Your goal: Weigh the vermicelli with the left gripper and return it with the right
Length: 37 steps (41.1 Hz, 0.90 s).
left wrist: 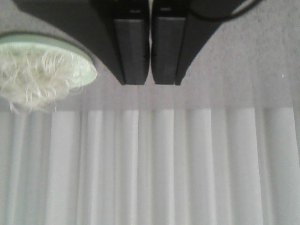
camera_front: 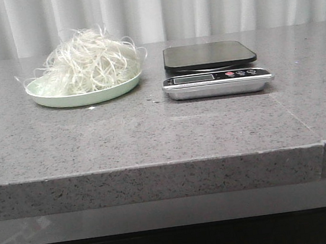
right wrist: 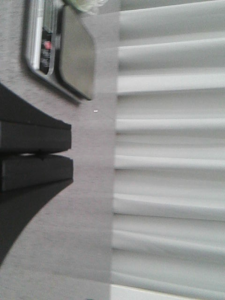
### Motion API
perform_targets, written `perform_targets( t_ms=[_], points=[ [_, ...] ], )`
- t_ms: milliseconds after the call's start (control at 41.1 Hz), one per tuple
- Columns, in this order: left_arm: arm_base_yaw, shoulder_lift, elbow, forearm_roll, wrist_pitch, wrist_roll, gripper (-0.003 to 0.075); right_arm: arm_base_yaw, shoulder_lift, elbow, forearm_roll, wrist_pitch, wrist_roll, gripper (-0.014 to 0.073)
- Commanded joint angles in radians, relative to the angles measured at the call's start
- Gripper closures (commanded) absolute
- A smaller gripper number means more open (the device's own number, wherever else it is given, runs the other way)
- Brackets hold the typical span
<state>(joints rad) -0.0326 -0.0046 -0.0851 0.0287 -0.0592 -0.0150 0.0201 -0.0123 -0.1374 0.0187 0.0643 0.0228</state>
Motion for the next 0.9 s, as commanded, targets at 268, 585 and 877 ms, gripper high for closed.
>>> perform_targets(
  t_ms=[268,585,877],
  points=[
    [0.001,0.09,-0.472,-0.002,0.155,-0.012,0.0575,-0.004,0.162,-0.442,0.006,0.158,-0.003,0.0426],
    [0.001,0.355,-0.724,-0.002,0.442,-0.012,0.0575,-0.004,0.406,-0.662,0.006,0.412,-0.003,0.0426],
    [0.001,0.51,-0.722,-0.002,0.586,-0.012,0.0575,-0.004,0.555,-0.61,0.006,0.488,-0.003,0.0426]
  ],
)
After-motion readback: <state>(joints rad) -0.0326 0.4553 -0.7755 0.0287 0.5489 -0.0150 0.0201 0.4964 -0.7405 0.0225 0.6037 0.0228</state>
